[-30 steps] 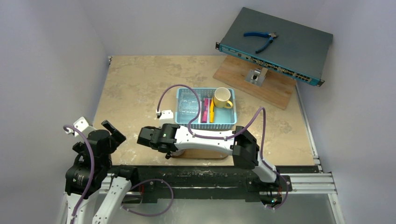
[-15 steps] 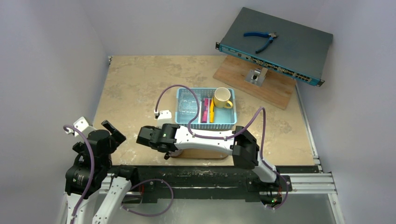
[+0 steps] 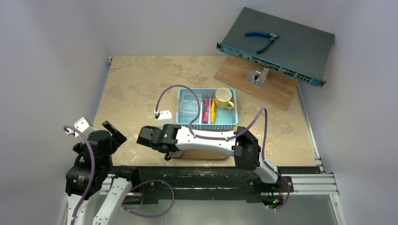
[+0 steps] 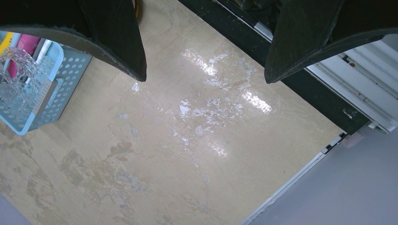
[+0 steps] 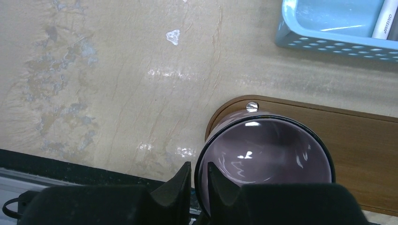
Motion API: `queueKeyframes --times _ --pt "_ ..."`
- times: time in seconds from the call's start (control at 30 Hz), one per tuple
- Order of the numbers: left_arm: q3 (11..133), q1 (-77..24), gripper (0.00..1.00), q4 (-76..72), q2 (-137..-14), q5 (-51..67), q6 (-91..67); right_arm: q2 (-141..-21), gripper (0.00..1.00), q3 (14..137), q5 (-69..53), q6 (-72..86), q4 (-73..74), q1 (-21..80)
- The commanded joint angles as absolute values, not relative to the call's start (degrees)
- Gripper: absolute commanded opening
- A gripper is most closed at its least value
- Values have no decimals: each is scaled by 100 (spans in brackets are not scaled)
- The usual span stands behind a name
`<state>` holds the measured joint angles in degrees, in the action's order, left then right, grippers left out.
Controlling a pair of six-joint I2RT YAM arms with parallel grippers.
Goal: Prepare toiletry sets of a toothbrush and toothpaste on the tray
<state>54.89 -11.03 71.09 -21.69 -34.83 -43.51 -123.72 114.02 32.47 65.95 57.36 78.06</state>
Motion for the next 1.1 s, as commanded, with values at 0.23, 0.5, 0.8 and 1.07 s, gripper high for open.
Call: queueKeyframes --times 0.23,0.5,0.8,1.07 --pt "5619 -1134 95 6848 -2309 -3318 -4109 -11312 23 10921 3826 6224 5680 7822" --pt "5582 -1133 95 6718 -2449 -3142 -3942 -10752 26 10483 4197 5893 5666 7809" --pt "5515 -1125 96 6496 -2606 -2770 -3676 -9862 29 9680 4558 5173 5515 7231" --pt "5430 -1125 100 6171 -2782 -2092 -3366 -9052 46 8673 4434 3975 4547 6159"
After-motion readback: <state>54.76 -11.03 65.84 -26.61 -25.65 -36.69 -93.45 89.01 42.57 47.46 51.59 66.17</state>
